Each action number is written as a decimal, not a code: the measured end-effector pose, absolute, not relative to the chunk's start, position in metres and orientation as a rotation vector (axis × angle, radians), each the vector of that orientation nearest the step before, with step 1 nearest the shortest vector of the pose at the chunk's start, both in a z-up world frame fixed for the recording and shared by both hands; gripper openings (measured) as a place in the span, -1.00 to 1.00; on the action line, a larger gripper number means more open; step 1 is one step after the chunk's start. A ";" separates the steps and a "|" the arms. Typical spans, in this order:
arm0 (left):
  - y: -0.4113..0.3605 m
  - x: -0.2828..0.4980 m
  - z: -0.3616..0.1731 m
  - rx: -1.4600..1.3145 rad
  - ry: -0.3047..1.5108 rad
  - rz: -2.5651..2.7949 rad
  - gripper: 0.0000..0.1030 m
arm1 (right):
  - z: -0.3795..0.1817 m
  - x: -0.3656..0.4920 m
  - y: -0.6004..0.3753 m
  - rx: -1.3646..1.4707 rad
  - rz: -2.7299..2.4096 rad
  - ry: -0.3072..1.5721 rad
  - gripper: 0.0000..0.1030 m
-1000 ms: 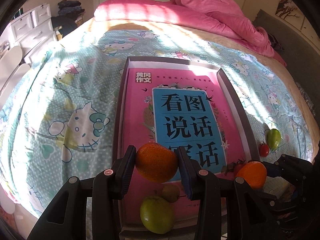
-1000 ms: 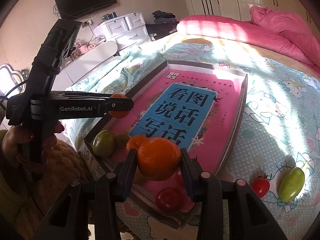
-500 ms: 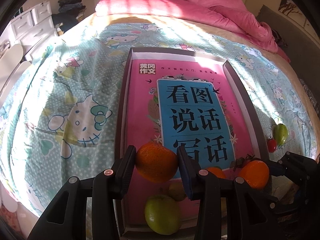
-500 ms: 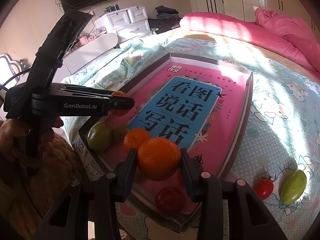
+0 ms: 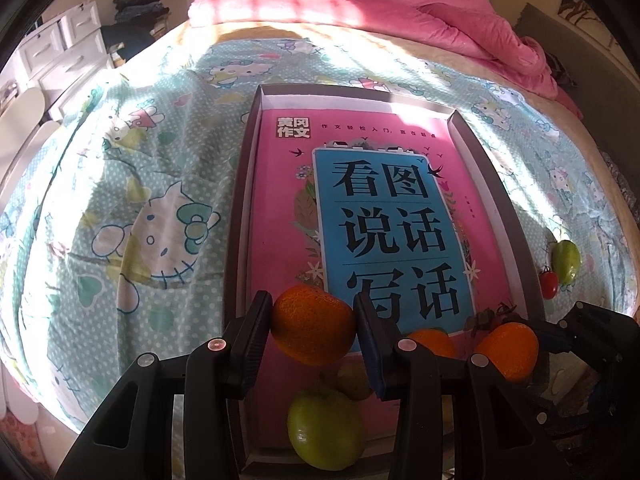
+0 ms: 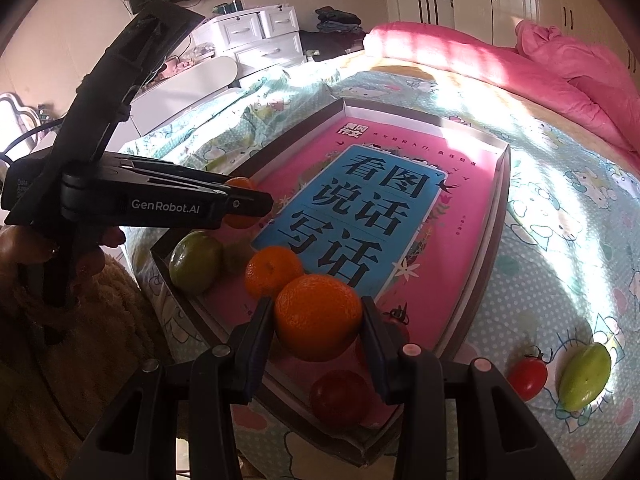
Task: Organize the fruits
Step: 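Lower the orange onto the book and open the left tool while the right tool releases its orange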
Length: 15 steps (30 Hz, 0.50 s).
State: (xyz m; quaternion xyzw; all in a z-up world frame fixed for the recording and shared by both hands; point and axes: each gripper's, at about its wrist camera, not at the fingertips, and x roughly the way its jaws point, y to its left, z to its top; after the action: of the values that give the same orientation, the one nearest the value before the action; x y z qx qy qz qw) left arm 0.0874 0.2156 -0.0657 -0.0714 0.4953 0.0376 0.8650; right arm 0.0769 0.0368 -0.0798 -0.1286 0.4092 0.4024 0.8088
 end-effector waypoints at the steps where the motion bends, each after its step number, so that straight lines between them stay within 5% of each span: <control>1: 0.215 0.087 -0.066 -0.148 1.040 0.079 -0.15 | -0.080 0.076 0.037 -0.277 0.861 0.875 -0.16; 15: 0.214 0.089 -0.070 -0.140 1.059 0.082 -0.14 | -0.080 0.076 0.035 -0.247 0.884 0.898 -0.16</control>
State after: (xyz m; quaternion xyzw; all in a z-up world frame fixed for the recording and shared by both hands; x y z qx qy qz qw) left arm 0.0891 0.2143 -0.0695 -0.0667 0.5044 0.0390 0.8600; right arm 0.0761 0.0353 -0.0798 -0.1153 0.4188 0.4120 0.8010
